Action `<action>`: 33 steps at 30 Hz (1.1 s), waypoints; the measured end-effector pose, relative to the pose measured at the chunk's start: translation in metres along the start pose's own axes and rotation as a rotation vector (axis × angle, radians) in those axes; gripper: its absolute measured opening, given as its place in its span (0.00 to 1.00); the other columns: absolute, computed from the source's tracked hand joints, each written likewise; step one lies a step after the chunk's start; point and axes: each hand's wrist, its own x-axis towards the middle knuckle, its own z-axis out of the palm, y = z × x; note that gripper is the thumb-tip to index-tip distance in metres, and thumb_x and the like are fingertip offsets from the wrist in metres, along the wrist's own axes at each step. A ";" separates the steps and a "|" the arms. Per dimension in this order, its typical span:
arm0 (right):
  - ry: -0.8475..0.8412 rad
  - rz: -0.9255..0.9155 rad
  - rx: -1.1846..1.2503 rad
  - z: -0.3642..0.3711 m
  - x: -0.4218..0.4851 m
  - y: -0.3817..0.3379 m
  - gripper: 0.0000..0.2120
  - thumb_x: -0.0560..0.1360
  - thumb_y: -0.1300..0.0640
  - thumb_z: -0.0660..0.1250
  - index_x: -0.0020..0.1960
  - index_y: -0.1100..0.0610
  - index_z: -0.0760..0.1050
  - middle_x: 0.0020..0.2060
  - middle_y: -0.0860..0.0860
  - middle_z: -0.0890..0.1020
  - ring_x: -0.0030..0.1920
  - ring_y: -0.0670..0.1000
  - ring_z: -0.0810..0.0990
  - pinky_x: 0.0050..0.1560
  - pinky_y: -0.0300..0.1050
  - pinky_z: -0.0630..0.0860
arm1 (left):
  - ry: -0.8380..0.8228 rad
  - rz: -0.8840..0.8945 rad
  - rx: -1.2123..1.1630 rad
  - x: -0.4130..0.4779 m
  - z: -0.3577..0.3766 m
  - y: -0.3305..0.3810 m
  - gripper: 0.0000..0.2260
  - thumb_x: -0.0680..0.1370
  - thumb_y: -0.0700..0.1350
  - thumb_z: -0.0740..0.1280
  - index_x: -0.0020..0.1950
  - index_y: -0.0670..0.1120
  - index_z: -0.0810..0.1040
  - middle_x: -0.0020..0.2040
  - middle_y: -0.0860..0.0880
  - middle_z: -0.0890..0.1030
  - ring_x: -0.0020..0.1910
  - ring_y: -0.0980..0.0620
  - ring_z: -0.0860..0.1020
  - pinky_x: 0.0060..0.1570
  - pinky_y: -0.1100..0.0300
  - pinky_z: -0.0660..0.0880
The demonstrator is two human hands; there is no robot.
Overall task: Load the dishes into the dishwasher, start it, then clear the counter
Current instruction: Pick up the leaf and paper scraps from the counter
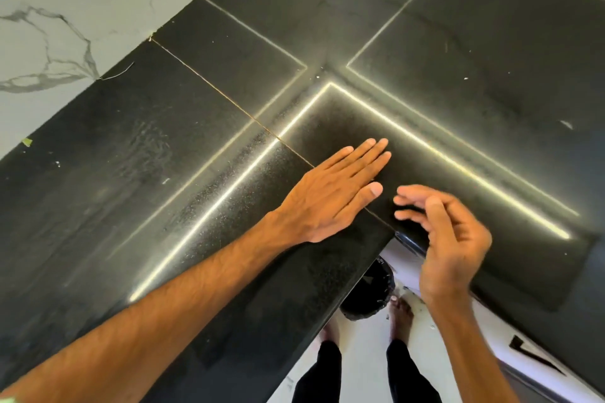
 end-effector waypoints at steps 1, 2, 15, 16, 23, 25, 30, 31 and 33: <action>0.008 -0.003 0.012 -0.004 -0.015 0.000 0.14 0.83 0.68 0.56 0.52 0.66 0.81 0.48 0.63 0.84 0.49 0.67 0.82 0.45 0.61 0.79 | -0.009 0.013 -0.012 -0.003 0.001 0.003 0.24 0.87 0.51 0.48 0.82 0.43 0.53 0.82 0.47 0.51 0.81 0.54 0.46 0.79 0.51 0.51; 0.042 0.012 0.045 -0.009 -0.030 0.004 0.15 0.82 0.68 0.56 0.51 0.67 0.82 0.48 0.64 0.83 0.49 0.68 0.81 0.45 0.61 0.78 | -0.015 0.019 -0.024 -0.006 0.001 0.006 0.24 0.87 0.50 0.48 0.82 0.43 0.53 0.82 0.48 0.51 0.81 0.54 0.46 0.79 0.51 0.51; 0.624 0.699 1.275 0.019 -0.083 0.086 0.20 0.84 0.53 0.55 0.65 0.64 0.76 0.61 0.60 0.82 0.64 0.60 0.80 0.72 0.57 0.69 | 0.027 -0.003 -0.151 -0.010 0.011 0.024 0.22 0.87 0.48 0.49 0.80 0.43 0.58 0.81 0.49 0.56 0.80 0.55 0.51 0.79 0.50 0.53; 0.648 0.699 1.319 0.023 -0.078 0.087 0.19 0.84 0.54 0.55 0.63 0.64 0.77 0.60 0.60 0.83 0.63 0.61 0.80 0.72 0.59 0.69 | 0.039 -0.010 -0.153 -0.011 0.013 0.027 0.22 0.87 0.47 0.50 0.80 0.43 0.59 0.81 0.49 0.56 0.80 0.55 0.51 0.79 0.50 0.53; 0.531 0.639 1.381 0.027 -0.104 0.076 0.21 0.84 0.54 0.51 0.66 0.65 0.75 0.65 0.60 0.80 0.67 0.59 0.77 0.72 0.55 0.69 | 0.070 -0.058 -0.180 -0.024 0.029 0.058 0.22 0.87 0.50 0.47 0.81 0.46 0.59 0.81 0.51 0.56 0.80 0.58 0.51 0.79 0.54 0.51; 0.499 0.658 1.372 0.030 -0.108 0.073 0.21 0.84 0.54 0.51 0.66 0.65 0.76 0.64 0.61 0.80 0.67 0.59 0.78 0.73 0.55 0.68 | 0.076 -0.074 -0.187 -0.028 0.031 0.064 0.23 0.87 0.51 0.47 0.81 0.46 0.59 0.81 0.51 0.56 0.80 0.59 0.51 0.79 0.55 0.51; 0.456 0.664 1.425 0.034 -0.091 0.070 0.19 0.84 0.56 0.53 0.63 0.65 0.77 0.62 0.62 0.81 0.63 0.58 0.81 0.69 0.54 0.73 | 0.092 -0.107 -0.237 -0.028 0.029 0.069 0.23 0.86 0.51 0.47 0.80 0.46 0.61 0.81 0.51 0.58 0.80 0.60 0.52 0.79 0.56 0.51; 0.449 0.641 1.431 0.034 -0.086 0.069 0.18 0.84 0.57 0.54 0.63 0.65 0.77 0.62 0.61 0.81 0.63 0.58 0.81 0.67 0.53 0.75 | 0.094 -0.107 -0.241 -0.029 0.031 0.068 0.23 0.86 0.51 0.47 0.80 0.46 0.61 0.81 0.51 0.58 0.80 0.59 0.52 0.79 0.56 0.51; 0.464 0.601 1.457 0.034 -0.074 0.070 0.15 0.82 0.58 0.57 0.58 0.65 0.78 0.59 0.60 0.82 0.61 0.58 0.82 0.62 0.53 0.79 | 0.100 -0.090 -0.246 -0.029 0.032 0.065 0.23 0.86 0.52 0.47 0.80 0.46 0.61 0.81 0.51 0.59 0.79 0.60 0.52 0.79 0.56 0.52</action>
